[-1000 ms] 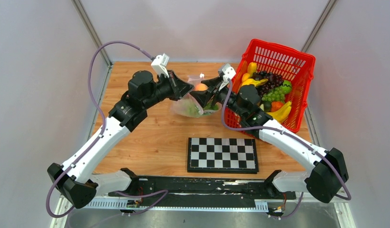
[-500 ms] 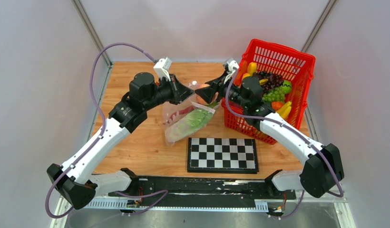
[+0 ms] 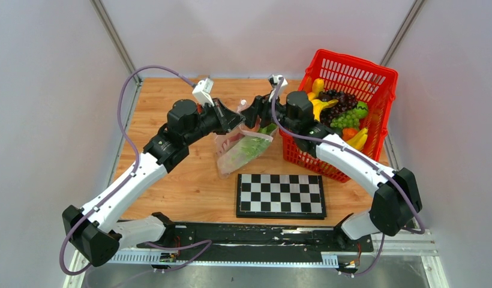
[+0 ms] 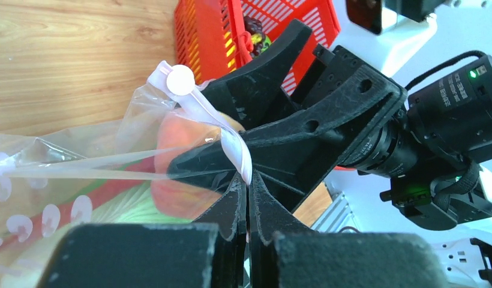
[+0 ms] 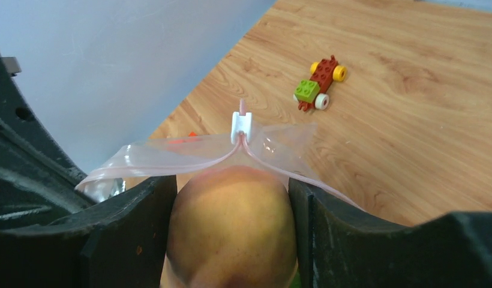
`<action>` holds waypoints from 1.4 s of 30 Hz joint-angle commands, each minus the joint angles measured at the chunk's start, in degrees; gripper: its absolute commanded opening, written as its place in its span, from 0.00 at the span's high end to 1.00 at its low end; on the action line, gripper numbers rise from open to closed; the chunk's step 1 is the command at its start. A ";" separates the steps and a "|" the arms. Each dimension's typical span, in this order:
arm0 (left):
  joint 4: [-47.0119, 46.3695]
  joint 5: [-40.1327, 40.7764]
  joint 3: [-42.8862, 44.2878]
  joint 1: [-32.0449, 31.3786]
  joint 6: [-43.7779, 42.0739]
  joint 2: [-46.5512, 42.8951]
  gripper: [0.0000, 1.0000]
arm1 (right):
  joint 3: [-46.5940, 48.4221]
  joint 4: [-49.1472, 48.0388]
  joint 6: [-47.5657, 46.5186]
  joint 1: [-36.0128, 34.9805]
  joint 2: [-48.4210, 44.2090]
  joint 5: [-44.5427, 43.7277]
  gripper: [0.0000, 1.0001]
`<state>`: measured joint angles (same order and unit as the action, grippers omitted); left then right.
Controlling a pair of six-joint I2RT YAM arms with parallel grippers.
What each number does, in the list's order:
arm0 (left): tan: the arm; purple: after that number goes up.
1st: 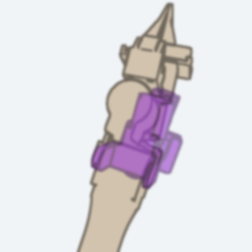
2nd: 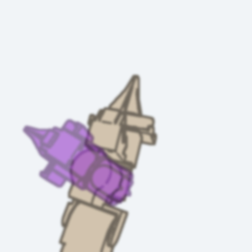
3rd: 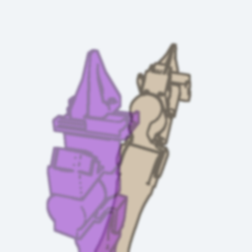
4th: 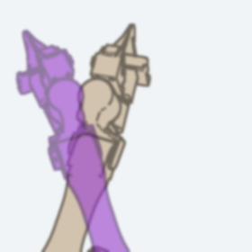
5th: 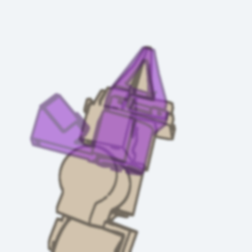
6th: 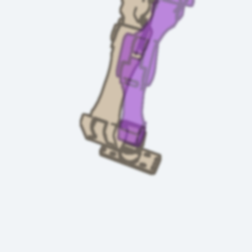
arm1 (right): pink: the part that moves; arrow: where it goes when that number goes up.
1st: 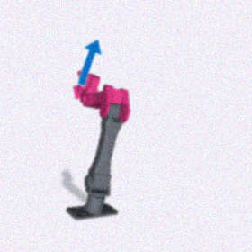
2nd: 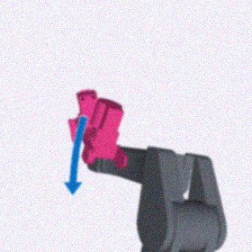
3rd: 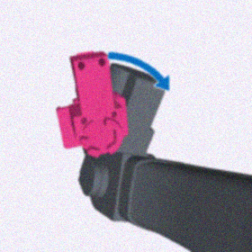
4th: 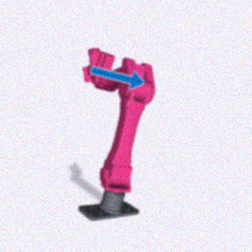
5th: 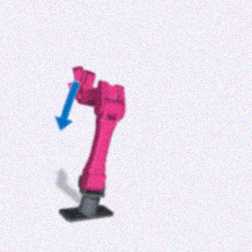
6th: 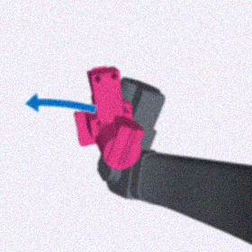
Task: Place the food in the zip-top bag and seal the zipper
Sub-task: Place the fake fruit in the zipper food storage bag.
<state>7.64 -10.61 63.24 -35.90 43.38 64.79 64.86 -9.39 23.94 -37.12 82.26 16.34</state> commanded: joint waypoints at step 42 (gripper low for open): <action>-3.86 -0.73 0.78 1.14 -3.47 -0.75 1.00 | 10.23 18.22 -5.06 -1.57 7.56 12.12 0.71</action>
<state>9.96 -9.39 63.02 -35.03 39.57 64.51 73.52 11.49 20.45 -36.25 88.18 35.90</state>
